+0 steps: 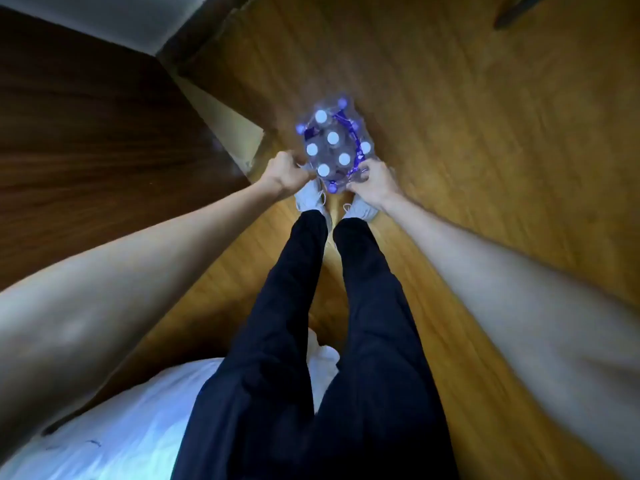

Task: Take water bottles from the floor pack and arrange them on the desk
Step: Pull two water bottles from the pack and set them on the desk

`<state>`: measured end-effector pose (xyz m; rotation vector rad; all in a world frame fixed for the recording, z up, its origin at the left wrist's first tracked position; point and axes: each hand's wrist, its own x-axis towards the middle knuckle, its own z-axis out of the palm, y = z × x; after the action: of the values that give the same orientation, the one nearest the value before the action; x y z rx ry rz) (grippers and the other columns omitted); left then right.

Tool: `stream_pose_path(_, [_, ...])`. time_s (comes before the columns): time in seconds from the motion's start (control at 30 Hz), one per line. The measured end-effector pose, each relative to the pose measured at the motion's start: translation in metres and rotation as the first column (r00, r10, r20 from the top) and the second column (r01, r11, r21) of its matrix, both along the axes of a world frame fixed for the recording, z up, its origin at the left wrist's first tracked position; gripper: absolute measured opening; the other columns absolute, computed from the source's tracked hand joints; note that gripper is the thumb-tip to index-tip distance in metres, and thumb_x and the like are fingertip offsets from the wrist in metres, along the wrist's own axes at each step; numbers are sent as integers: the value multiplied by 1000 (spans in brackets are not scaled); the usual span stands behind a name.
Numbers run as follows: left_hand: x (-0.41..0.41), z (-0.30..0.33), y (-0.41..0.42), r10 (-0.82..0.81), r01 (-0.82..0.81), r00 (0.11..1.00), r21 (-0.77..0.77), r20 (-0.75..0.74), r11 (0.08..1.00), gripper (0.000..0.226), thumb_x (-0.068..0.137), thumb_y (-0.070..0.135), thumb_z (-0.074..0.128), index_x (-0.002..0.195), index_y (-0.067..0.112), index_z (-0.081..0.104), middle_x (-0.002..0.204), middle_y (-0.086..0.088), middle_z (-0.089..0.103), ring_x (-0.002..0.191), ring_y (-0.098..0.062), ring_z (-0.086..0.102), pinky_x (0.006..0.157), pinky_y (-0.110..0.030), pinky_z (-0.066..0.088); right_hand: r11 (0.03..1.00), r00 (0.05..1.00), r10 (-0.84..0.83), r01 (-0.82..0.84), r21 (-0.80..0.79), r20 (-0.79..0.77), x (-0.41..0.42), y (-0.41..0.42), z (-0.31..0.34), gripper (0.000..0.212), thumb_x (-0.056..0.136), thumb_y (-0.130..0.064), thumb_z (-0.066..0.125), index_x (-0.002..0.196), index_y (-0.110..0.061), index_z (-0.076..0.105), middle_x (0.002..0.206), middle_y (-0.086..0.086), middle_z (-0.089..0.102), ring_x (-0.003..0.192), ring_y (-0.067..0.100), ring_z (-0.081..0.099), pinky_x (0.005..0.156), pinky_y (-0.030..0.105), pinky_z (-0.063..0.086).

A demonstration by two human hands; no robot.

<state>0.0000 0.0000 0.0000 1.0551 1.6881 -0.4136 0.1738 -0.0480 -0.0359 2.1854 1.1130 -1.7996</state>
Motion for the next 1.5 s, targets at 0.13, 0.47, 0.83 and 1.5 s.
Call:
stream_pose_path(0.13, [0,-78,0,-20,20,999,9,-41,1000,34,90,25,66,118,7,66,117,-9,66,102,-23,61,82,-27,44,999,999,23,-22,-40,23,-6,-1,-72,40,87,-20,76,123,-10,64,105,7,72,106,26,67,92,34,51])
stream_pose_path(0.47, [10,-232,-30,-233,229,958,-39,-169,973,66,91,43,59,138,3,37,132,-20,56,122,-37,53,90,-39,43,956,944,258,-280,84,207,-36,4,-208,50,94,-29,64,136,-10,45,122,18,67,113,38,64,85,43,50])
stream_pose_path(0.83, [19,-246,-53,-177,211,970,216,-169,953,46,94,29,54,130,7,36,96,-13,53,97,-42,60,67,-39,39,956,931,190,-248,155,312,-49,10,-229,47,92,-18,63,133,-6,44,115,23,67,107,40,66,71,38,46])
stream_pose_path(1.5, [18,-30,-54,-50,51,999,365,-11,930,35,94,39,58,105,17,32,79,-8,57,71,-36,55,58,-40,45,958,963,-59,-20,286,263,-35,-13,-16,44,82,-29,68,116,-10,48,81,17,68,71,37,65,56,30,37])
